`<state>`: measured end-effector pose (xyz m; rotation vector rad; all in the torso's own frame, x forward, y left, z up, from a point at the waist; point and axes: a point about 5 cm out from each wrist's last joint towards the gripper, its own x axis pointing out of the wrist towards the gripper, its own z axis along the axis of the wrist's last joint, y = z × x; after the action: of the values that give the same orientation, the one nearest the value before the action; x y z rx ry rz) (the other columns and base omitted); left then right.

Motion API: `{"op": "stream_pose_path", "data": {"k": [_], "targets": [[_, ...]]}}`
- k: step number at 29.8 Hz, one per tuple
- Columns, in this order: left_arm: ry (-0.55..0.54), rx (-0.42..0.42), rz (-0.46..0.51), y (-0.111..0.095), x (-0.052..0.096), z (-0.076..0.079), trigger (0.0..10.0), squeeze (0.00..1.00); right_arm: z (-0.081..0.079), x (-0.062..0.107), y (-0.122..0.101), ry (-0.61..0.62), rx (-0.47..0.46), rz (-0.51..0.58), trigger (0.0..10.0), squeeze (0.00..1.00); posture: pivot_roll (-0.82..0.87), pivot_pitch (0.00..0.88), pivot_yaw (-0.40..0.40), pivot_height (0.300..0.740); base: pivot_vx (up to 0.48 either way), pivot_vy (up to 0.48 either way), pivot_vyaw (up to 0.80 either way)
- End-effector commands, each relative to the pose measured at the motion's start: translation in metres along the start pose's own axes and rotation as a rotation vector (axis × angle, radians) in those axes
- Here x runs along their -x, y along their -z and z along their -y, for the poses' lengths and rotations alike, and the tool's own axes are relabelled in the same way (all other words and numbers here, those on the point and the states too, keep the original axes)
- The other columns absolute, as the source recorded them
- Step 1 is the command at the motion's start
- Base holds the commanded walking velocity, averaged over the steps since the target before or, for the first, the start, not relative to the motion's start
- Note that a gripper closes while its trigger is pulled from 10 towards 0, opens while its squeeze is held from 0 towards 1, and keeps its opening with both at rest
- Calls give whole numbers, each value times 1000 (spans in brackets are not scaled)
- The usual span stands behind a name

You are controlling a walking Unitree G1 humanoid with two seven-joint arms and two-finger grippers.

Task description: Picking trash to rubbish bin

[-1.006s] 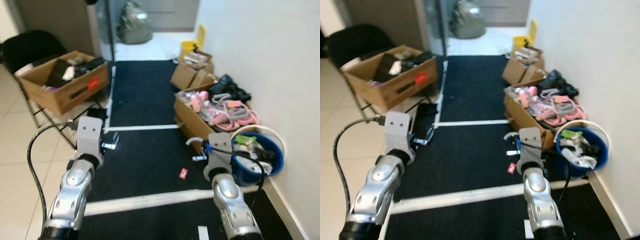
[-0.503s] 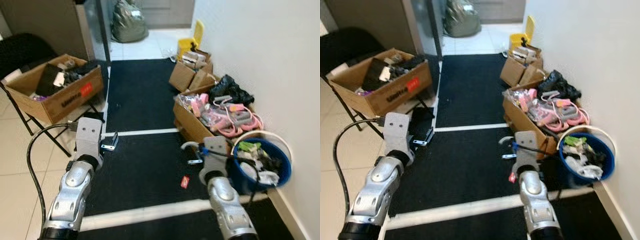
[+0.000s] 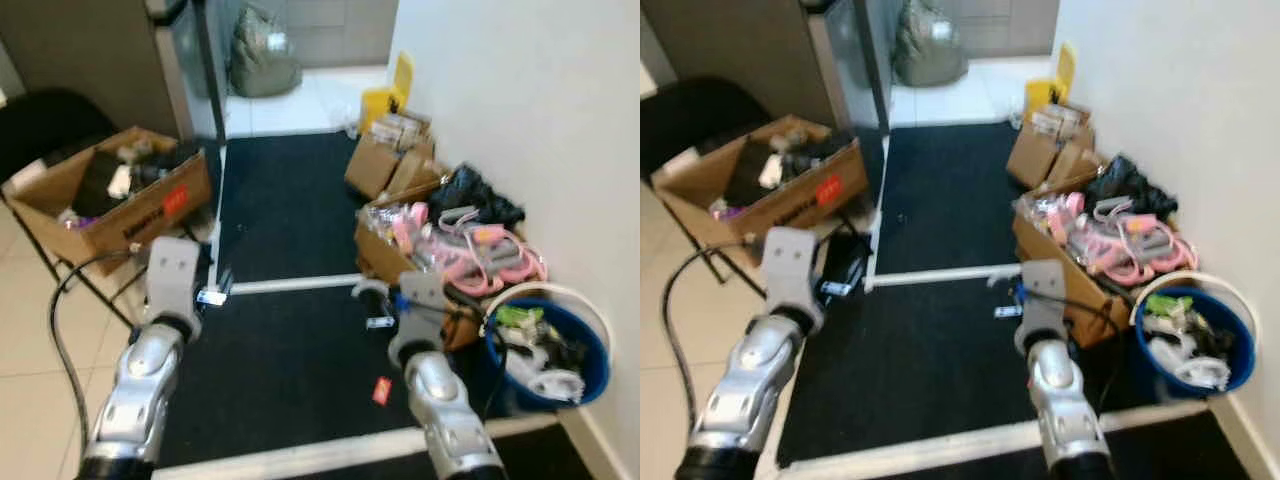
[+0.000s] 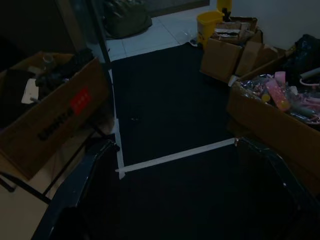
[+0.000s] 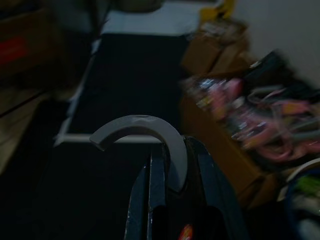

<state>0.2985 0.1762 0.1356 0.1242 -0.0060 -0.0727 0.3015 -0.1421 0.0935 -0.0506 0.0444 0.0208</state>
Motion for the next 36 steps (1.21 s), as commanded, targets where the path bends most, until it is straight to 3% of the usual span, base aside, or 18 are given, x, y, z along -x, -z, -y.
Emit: {"op": "stream_pose_path", "data": {"k": [1,36], "targets": [[-19,-10,-19,6,2,-5,10000,0,-4,1,3,-9,-8,-4,10000,0,-18,67,15,740,364,0,0],[-15,-19,-16,5,1,-6,10000,0,-4,0,3,11,-22,7,10000,0,-14,83,12,740,362,0,0]]}}
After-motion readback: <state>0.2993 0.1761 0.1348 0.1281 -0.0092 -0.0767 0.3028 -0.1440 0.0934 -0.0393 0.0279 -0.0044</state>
